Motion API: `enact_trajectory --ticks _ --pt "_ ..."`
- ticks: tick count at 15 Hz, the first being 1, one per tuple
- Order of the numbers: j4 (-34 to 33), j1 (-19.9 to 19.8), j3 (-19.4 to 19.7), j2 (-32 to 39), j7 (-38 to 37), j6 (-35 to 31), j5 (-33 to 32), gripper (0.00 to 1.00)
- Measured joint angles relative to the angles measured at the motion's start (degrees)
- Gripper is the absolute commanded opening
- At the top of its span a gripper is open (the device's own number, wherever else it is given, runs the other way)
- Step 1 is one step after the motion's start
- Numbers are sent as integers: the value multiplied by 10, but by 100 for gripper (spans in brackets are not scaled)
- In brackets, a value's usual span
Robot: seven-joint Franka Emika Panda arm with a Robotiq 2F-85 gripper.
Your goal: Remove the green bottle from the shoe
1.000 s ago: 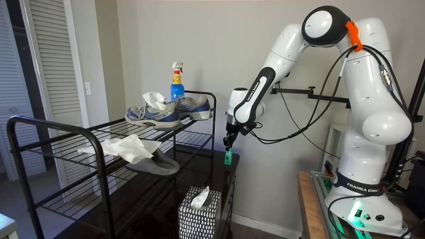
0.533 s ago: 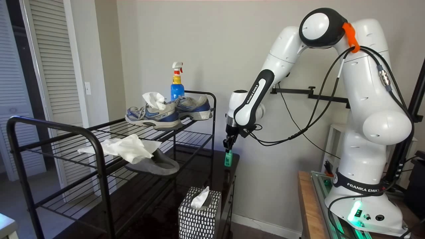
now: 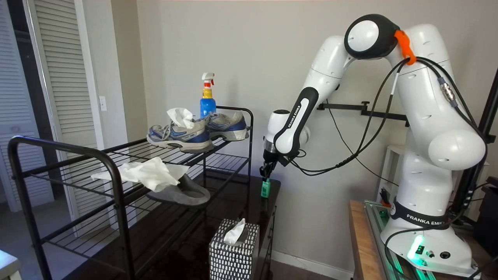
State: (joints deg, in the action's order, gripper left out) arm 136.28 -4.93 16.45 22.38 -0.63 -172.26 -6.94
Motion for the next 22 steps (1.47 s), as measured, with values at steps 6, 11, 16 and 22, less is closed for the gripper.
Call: enact_trajectory --ticks 6,11,16,22 --pt "0 23 22 6 -2 -12 0 7" --pt "0 64 60 13 -13 -15 0 7" --pt "0 97 87 19 -24 -16 0 22" --pt "2 107 92 26 -32 -16 0 75"
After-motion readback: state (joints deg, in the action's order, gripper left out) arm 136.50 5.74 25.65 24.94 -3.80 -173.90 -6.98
